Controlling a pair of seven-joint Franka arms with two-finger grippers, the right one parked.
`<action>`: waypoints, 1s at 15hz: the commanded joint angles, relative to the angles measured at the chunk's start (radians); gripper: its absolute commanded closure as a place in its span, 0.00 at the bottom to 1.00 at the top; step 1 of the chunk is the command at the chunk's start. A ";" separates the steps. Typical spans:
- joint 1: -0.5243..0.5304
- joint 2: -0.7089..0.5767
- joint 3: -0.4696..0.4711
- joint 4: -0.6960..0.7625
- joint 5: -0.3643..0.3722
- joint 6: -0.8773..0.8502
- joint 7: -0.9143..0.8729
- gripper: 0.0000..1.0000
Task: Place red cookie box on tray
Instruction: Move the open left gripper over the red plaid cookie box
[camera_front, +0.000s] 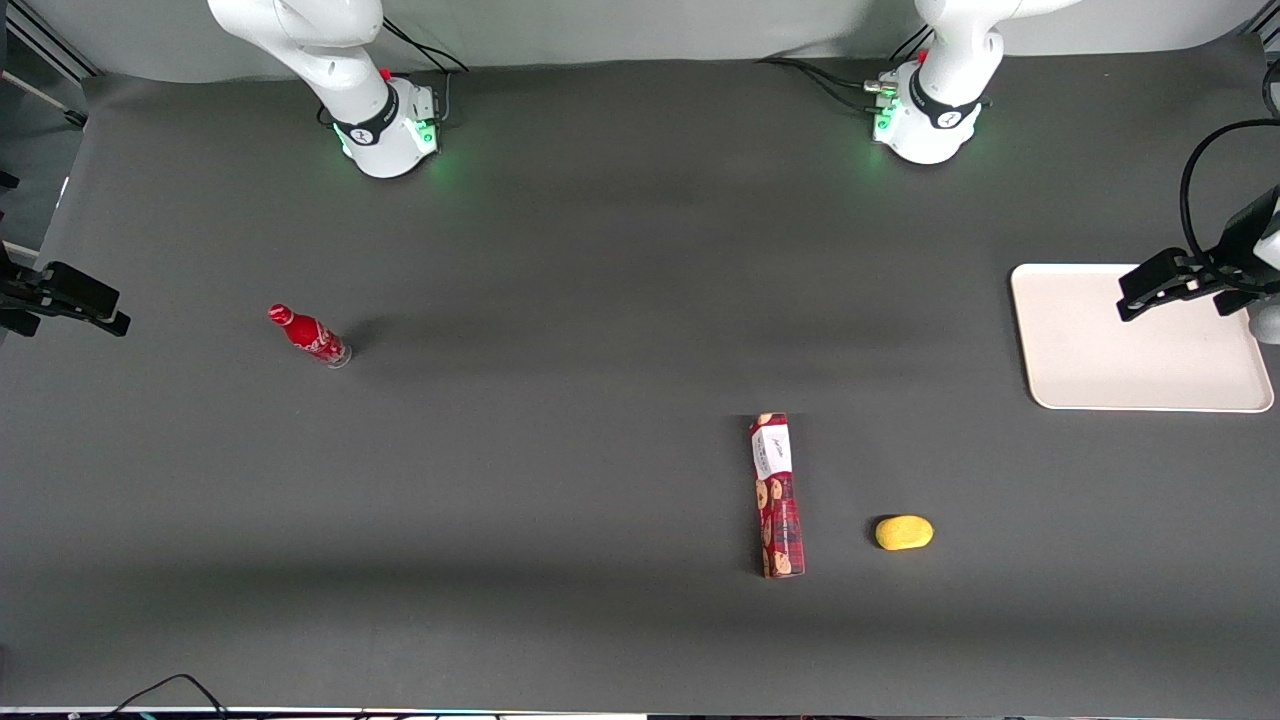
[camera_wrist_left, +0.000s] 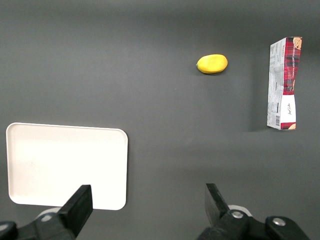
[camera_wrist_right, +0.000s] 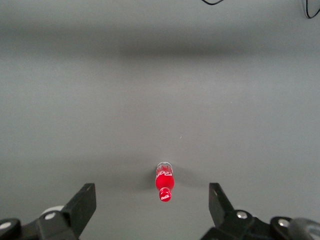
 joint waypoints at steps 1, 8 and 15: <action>-0.011 -0.003 0.003 0.010 0.000 -0.004 0.006 0.00; -0.050 0.098 -0.005 0.022 -0.087 0.005 -0.015 0.00; -0.158 0.360 -0.088 0.143 -0.081 0.187 -0.153 0.00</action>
